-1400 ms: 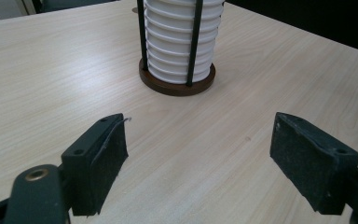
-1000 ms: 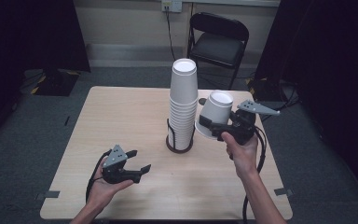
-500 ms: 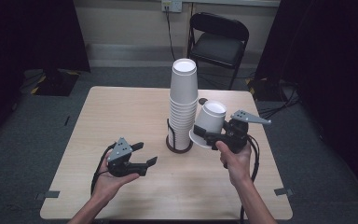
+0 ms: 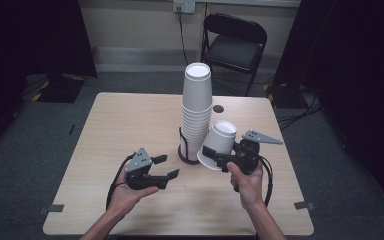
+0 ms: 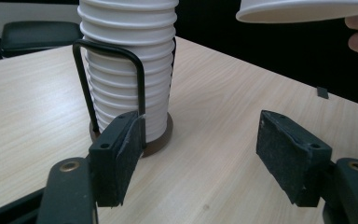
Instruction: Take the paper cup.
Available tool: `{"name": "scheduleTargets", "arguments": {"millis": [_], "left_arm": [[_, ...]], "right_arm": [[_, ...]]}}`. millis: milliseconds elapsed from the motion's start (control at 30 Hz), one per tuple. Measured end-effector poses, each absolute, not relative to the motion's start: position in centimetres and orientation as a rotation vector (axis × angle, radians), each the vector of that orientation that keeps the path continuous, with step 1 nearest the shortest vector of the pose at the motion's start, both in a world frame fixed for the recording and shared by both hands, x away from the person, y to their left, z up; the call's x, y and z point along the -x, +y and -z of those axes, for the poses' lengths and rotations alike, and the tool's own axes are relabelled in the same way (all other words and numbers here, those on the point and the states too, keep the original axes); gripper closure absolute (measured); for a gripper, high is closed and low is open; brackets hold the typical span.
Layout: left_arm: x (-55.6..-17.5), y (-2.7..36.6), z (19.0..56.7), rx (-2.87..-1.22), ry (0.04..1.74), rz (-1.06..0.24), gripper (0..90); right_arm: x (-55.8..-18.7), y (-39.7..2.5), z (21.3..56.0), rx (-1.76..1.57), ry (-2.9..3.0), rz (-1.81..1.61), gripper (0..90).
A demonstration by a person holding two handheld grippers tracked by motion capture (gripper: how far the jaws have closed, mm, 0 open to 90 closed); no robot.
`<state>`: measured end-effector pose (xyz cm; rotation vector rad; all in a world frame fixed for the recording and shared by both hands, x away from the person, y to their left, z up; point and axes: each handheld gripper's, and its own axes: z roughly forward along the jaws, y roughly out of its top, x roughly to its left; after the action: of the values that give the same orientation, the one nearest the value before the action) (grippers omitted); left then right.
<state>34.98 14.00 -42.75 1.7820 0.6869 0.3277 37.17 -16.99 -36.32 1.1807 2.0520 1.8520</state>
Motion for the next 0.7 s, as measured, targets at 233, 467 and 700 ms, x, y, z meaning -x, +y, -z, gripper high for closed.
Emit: {"name": "scheduleTargets", "arguments": {"millis": [233,467,700], "left_arm": [[-35.0,14.0,42.9,-1.778,0.683,-0.321,31.0],[-34.8,13.8,42.9,-1.785,0.662,-0.338,30.2],[-34.6,13.6,43.2,-1.787,0.639,-0.321,29.0]], "right_arm": [[-36.8,-16.3,37.5,-1.232,2.070,-1.889,17.2],[-36.3,-15.7,38.2,-1.250,2.077,-1.891,17.2],[-35.9,-15.4,38.7,-1.285,2.059,-1.931,17.3]]}}
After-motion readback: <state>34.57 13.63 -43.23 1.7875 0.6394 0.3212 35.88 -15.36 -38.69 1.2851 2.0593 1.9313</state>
